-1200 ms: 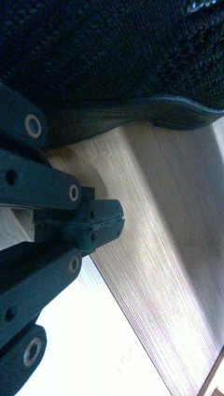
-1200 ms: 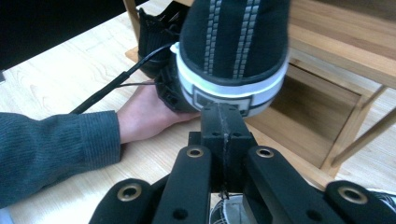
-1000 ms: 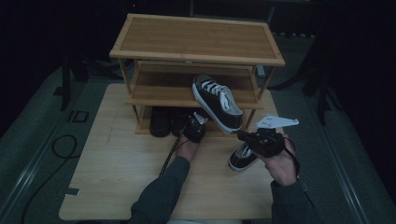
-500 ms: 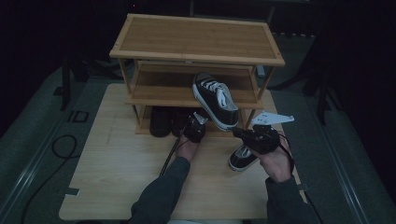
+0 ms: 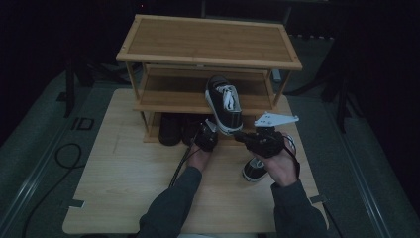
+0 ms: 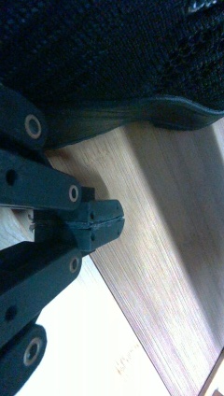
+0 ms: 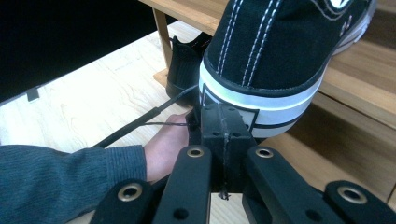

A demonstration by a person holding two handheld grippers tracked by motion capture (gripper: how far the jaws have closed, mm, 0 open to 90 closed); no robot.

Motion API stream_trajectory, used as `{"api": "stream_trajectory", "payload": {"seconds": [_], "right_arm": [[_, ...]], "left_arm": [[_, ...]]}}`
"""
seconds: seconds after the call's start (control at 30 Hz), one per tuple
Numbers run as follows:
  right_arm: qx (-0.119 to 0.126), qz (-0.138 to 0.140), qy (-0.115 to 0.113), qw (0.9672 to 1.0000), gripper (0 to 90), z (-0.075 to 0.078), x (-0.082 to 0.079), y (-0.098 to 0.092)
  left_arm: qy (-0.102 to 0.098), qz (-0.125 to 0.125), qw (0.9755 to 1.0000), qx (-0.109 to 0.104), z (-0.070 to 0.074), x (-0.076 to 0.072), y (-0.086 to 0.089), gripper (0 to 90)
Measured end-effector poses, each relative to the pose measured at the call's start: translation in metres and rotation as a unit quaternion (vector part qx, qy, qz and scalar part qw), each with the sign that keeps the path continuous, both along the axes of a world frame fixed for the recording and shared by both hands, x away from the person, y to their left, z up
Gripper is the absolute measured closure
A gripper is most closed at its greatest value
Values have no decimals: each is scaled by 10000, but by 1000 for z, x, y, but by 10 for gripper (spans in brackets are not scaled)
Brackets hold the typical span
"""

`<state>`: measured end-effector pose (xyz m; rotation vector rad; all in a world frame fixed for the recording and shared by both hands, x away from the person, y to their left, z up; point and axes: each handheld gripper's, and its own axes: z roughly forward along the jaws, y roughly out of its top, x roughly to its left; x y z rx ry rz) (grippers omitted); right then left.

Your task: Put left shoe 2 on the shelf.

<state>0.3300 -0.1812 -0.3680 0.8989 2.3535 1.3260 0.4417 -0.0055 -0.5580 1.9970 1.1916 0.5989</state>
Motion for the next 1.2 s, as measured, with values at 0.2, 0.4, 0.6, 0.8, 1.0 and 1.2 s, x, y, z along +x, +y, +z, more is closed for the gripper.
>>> {"api": "stream_trajectory", "payload": {"seconds": [0.2, 0.4, 0.6, 0.8, 1.0, 1.2], "right_arm": [[-67, -77, -16, 9999, 900, -5, 10, 9], [-184, -92, -90, 9997, 900, -6, 18, 15], [-68, -147, -91, 9998, 900, -9, 30, 14], [-104, -263, -111, 9995, 900, -10, 40, 18], [-75, -190, -140, 9997, 900, -9, 45, 25], [-123, -323, -182, 9992, 900, -12, 54, 33]], "left_arm": [[-3, -4, 10000, -2, 0, 0, 0, 900], [-8, 14, 10000, 17, 0, 0, 0, 900], [-31, 16, 10000, 42, 0, -1, -1, 900], [-47, 40, 10000, 60, 0, -1, -2, 900], [-54, 36, 10000, 65, 0, -1, -2, 900], [-45, 30, 10000, 66, 0, -1, -2, 900]]}}
